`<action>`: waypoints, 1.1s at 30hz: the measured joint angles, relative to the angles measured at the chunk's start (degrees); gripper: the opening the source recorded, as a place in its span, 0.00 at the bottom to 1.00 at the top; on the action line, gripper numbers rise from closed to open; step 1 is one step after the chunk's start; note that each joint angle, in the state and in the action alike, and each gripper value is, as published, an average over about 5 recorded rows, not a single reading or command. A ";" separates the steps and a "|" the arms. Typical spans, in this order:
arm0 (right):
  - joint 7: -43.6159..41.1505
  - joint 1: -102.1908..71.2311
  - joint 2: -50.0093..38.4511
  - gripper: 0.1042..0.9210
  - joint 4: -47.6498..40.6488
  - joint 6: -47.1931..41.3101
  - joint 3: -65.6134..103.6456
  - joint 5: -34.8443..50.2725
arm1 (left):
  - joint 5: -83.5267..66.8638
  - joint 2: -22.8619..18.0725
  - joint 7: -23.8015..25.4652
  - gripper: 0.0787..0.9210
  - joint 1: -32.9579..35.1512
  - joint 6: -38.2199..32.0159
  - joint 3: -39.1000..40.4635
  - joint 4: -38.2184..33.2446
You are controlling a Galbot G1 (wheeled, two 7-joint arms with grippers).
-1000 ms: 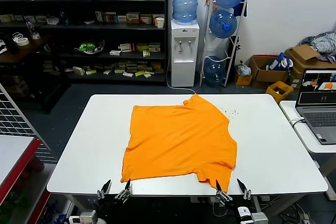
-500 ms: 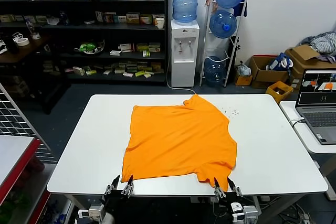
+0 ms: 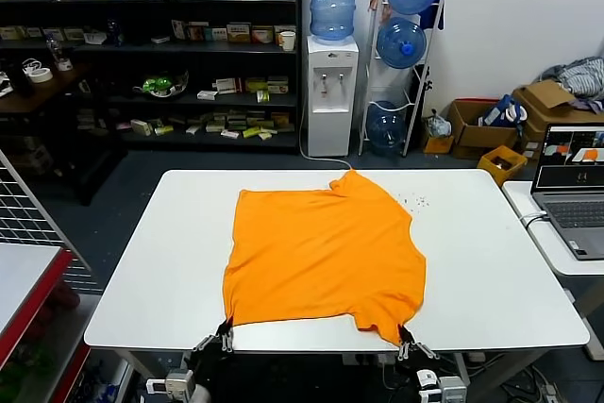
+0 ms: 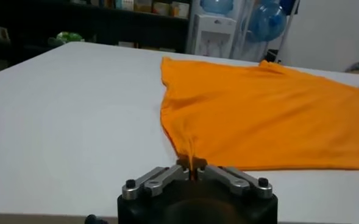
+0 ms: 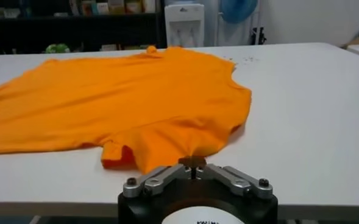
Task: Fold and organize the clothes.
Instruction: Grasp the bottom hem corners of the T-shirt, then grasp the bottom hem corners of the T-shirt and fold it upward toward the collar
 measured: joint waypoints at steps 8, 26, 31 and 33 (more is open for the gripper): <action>1.66 -6.36 -1.98 0.03 6.14 2.07 0.54 0.76 | -0.93 1.70 -1.45 0.02 2.71 -0.04 -0.93 -3.82; 5.35 -6.83 -5.32 0.03 11.65 4.34 0.55 4.21 | -5.42 6.93 -3.89 0.02 7.45 -0.42 -2.05 -11.92; 6.66 -1.09 -6.89 0.03 9.95 2.32 -0.17 6.33 | -6.52 7.72 -3.67 0.02 3.17 0.04 -0.83 -10.53; 7.14 1.19 -7.63 0.03 9.24 1.26 -0.59 7.36 | -6.83 8.15 -3.60 0.02 1.18 0.33 -0.11 -9.65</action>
